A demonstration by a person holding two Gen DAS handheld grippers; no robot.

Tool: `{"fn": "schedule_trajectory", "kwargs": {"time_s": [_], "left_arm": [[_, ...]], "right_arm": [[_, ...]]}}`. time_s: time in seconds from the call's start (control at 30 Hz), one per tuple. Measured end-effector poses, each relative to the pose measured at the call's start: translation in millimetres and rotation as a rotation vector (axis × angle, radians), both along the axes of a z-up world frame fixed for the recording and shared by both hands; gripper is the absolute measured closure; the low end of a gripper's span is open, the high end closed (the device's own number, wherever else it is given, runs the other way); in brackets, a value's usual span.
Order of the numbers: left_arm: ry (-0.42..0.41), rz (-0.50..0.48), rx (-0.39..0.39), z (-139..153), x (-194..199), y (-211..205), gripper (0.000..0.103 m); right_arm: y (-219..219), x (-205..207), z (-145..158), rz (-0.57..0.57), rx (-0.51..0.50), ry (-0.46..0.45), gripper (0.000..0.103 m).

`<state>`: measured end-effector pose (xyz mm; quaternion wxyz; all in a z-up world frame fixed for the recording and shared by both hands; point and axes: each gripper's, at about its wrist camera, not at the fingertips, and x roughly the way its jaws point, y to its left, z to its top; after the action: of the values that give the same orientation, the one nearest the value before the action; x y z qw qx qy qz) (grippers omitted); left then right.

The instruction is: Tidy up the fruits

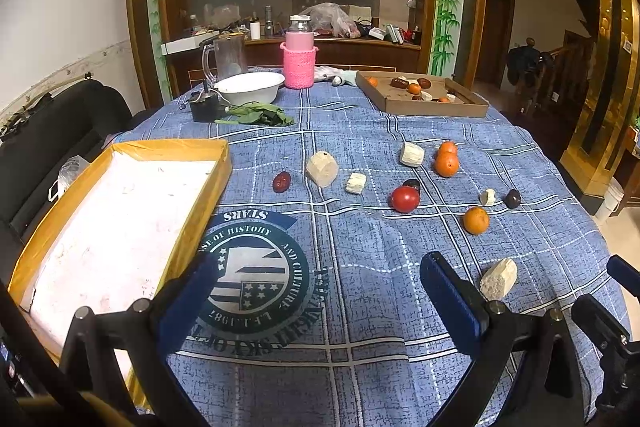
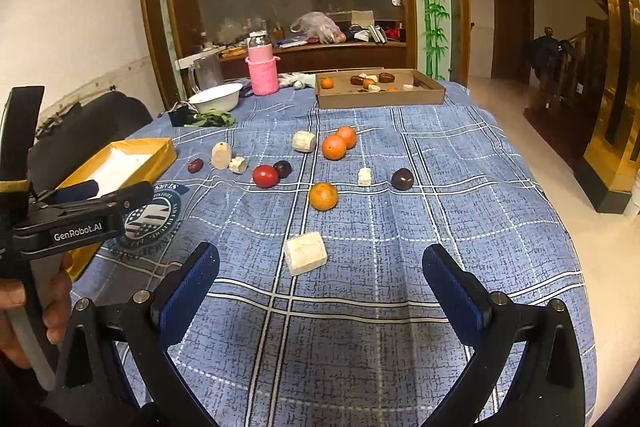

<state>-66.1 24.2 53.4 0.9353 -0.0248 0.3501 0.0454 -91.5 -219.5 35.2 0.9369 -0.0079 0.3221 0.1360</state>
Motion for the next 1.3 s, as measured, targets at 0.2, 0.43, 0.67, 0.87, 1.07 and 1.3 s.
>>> {"fn": "schedule_trajectory", "kwargs": {"time_s": [0.2,0.43,0.67,0.87,1.07,1.3], "left_arm": [[0.006,0.01,-0.004,-2.4,1.3,-2.5,0.0],[0.002,0.017,-0.001,-8.3,-0.1,-3.5,0.0],[-0.001,0.023,0.001,-9.7,0.3,-3.4,0.0],[0.003,0.026,0.004,-11.2,0.7,-2.8,0.0],[0.002,0.029,0.007,-11.7,0.9,-2.7,0.0],[0.003,0.031,0.006,-13.2,1.3,-1.9,0.0]], "right_arm": [[0.6,-3.0,1.2,0.006,0.005,-0.009,0.0],[2.3,-3.8,0.7,0.012,0.006,-0.007,0.0],[2.1,-2.0,-0.1,0.014,0.007,-0.001,0.0],[3.1,-1.2,-0.5,0.015,0.007,0.003,0.0],[4.3,-0.3,-1.7,0.018,0.003,0.006,0.0],[5.4,1.5,-2.6,0.019,0.005,0.011,0.0]]}}
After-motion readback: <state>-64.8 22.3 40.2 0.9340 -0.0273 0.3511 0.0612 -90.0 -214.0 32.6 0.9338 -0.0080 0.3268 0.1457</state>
